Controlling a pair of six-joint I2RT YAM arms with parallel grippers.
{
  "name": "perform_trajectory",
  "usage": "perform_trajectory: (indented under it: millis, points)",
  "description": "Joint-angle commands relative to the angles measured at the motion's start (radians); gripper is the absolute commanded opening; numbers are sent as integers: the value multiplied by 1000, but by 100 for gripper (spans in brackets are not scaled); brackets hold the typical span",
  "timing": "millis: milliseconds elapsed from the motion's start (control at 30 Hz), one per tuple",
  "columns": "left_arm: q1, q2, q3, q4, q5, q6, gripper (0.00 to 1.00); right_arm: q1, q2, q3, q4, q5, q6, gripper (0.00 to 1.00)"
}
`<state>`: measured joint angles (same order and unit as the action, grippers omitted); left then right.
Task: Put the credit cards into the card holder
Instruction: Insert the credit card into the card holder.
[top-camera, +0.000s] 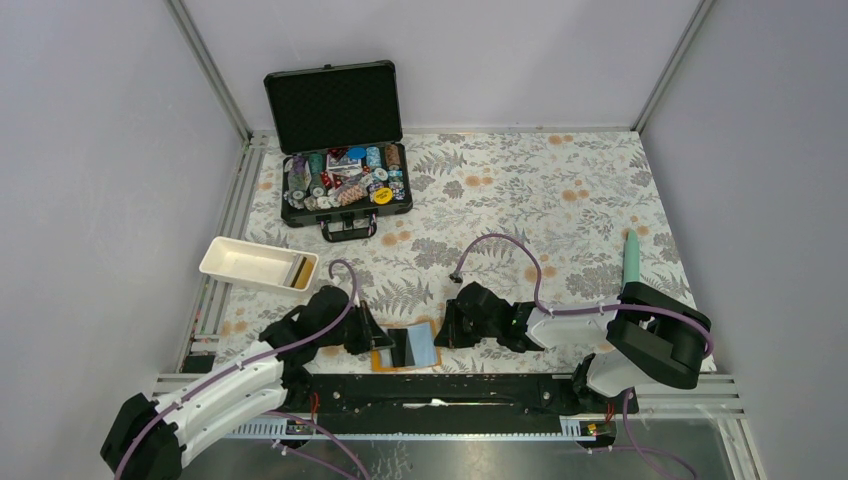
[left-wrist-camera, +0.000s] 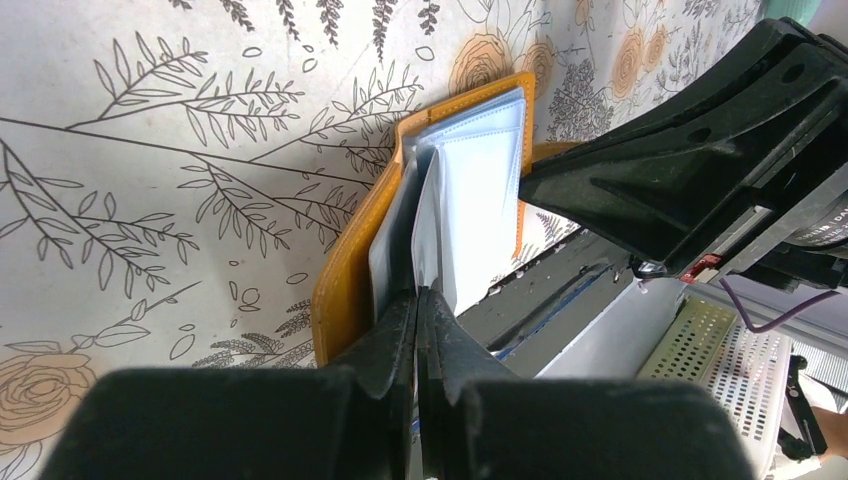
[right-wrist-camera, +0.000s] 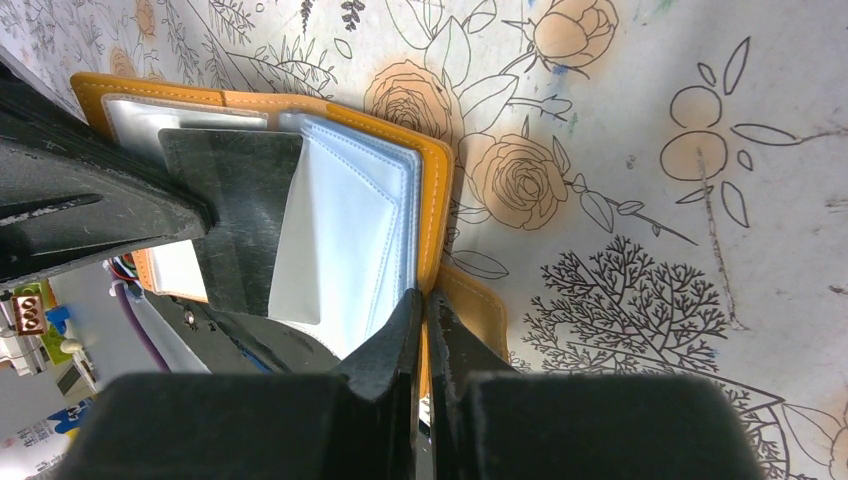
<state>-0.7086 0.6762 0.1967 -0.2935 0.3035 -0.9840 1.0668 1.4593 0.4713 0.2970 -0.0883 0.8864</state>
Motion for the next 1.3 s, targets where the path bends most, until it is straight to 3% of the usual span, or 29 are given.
perform_trajectory:
  millis: [0,733,967,1267]
  points:
    - [11,-13,13,-48,5,22,0,6,37,-7,-105,76,-32,0]
    - [14,78,-27,107,91,2,0,5,44,14,-123,78,-39,0]
    - [22,19,-35,29,76,16,0,5,46,14,-125,82,-41,0]
    - [26,35,-58,100,108,-5,0,7,49,16,-128,77,-42,0]
